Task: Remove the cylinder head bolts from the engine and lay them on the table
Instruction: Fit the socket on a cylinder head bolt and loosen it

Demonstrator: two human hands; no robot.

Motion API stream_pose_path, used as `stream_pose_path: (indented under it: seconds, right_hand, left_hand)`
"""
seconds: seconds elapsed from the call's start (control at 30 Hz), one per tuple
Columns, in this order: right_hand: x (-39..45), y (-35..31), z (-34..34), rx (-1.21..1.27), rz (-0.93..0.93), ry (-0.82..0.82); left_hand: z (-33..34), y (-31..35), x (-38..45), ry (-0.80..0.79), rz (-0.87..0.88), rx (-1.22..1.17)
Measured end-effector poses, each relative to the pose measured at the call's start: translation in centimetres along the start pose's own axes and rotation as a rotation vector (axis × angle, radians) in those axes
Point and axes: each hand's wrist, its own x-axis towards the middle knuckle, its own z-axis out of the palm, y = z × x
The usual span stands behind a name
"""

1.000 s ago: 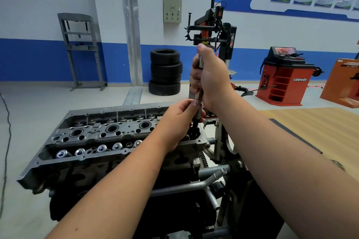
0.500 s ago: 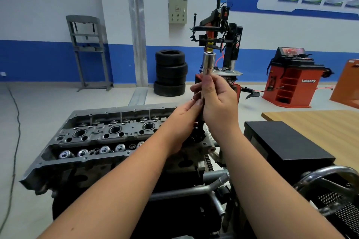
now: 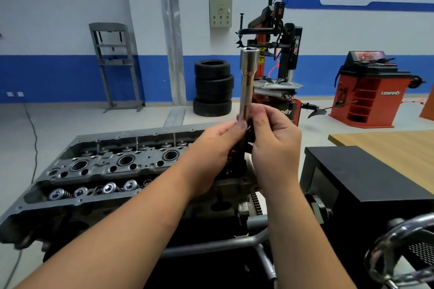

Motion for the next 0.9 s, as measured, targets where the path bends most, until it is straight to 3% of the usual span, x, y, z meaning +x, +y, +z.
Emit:
stream_pose_path:
  seconds: [0.2, 0.43, 0.7, 0.9]
  right_hand:
    - [1.3, -1.4, 0.5, 0.030, -0.028, -0.119]
    - [1.0, -1.2, 0.7, 0.031, -0.061, -0.192]
    - [1.1, -1.6, 0.5, -0.096, -0.118, -0.154]
    - [1.1, -1.7, -0.2, -0.040, -0.100, -0.190]
  left_hand:
    - [0.0, -0.1, 0.1, 0.081, 0.080, 0.159]
    - [-0.2, 0.2, 0.0, 0.085, 0.022, 0.109]
    - [0.0, 0.3, -0.4, 0.173, 0.033, 0.143]
    - [0.3, 0.6, -0.4, 0.077, -0.008, 0.088]
